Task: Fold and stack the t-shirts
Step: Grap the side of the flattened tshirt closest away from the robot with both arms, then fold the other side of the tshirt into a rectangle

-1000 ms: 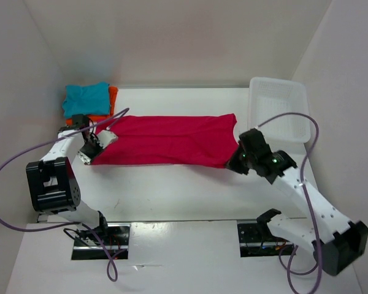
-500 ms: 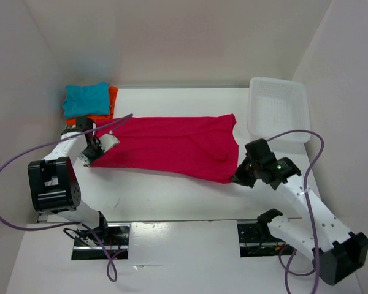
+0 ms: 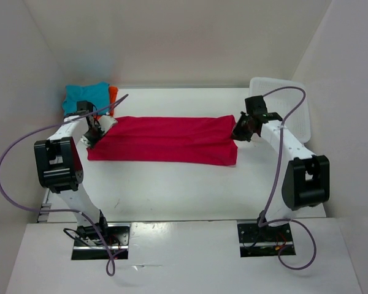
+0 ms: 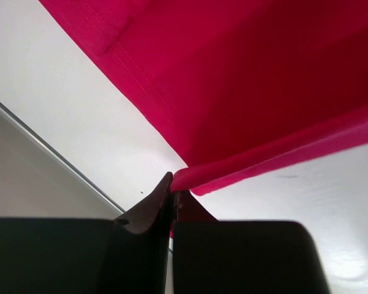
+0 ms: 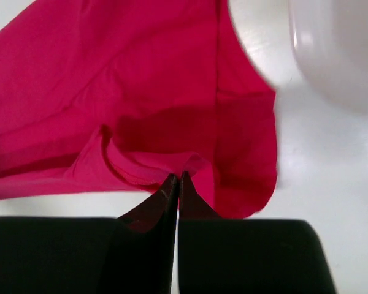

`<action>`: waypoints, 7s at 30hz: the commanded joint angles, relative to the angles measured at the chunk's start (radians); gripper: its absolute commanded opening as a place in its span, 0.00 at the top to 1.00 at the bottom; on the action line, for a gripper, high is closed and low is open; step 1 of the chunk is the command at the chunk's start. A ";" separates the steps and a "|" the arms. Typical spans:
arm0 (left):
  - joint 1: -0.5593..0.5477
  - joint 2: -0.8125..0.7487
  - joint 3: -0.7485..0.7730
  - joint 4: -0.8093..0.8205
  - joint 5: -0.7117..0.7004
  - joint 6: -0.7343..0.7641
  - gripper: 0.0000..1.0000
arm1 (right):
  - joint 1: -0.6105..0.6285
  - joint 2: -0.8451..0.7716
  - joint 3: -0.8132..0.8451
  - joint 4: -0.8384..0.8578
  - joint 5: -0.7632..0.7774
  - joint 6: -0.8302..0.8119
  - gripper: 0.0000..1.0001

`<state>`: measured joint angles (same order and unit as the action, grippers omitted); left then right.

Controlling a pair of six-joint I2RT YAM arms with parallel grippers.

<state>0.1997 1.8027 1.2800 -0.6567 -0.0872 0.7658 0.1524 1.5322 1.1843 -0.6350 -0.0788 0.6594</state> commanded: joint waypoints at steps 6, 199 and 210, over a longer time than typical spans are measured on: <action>-0.008 0.098 0.094 0.040 -0.052 -0.059 0.99 | -0.079 0.129 0.081 0.101 -0.006 -0.113 1.00; -0.809 0.624 0.817 -0.001 0.549 -0.600 0.61 | 0.062 0.014 -0.195 -0.060 0.320 -0.003 0.50; -0.818 0.633 0.858 -0.023 0.596 -0.609 0.63 | 0.062 0.014 -0.195 -0.060 0.320 -0.003 0.51</action>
<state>-0.6144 2.4226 2.0903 -0.6613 0.4297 0.1555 0.2176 1.5635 0.9596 -0.6777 0.2283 0.6605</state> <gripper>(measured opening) 0.363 0.489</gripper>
